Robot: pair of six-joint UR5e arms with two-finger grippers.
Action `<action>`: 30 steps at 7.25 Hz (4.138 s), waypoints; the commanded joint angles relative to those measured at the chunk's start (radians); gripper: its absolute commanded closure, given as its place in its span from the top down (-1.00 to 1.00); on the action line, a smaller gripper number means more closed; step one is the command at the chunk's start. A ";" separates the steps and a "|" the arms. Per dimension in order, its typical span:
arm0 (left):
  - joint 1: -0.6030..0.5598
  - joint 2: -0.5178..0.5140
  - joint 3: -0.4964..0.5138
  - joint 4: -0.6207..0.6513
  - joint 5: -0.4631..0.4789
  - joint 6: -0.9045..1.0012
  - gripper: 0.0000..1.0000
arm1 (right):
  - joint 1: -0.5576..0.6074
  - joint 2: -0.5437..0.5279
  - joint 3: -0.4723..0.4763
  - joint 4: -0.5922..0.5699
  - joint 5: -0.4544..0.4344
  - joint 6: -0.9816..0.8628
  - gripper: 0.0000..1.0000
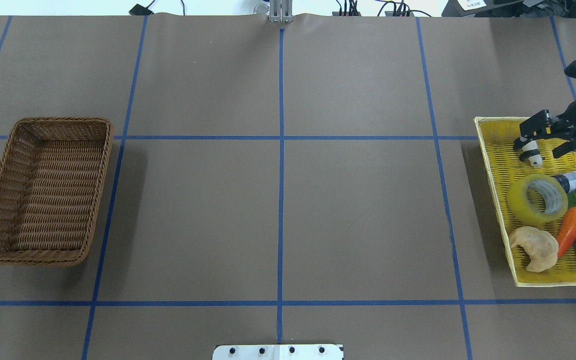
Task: Move tape to another basket
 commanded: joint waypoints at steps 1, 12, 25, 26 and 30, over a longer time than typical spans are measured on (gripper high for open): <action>0.000 -0.002 0.000 0.001 0.000 0.000 0.97 | -0.021 -0.001 -0.007 0.006 -0.001 -0.007 1.00; -0.005 -0.014 -0.017 0.010 -0.038 0.000 0.97 | -0.123 -0.070 -0.008 0.006 -0.077 -0.007 0.67; -0.028 -0.028 -0.023 -0.001 -0.040 0.000 0.97 | -0.164 -0.074 -0.002 -0.014 -0.079 0.005 -1.00; -0.028 -0.028 -0.021 -0.001 -0.040 0.000 0.97 | -0.115 -0.082 0.036 -0.020 -0.053 0.005 -1.00; -0.028 -0.031 -0.024 -0.001 -0.041 0.000 0.97 | 0.063 -0.081 0.185 -0.046 0.053 0.004 -1.00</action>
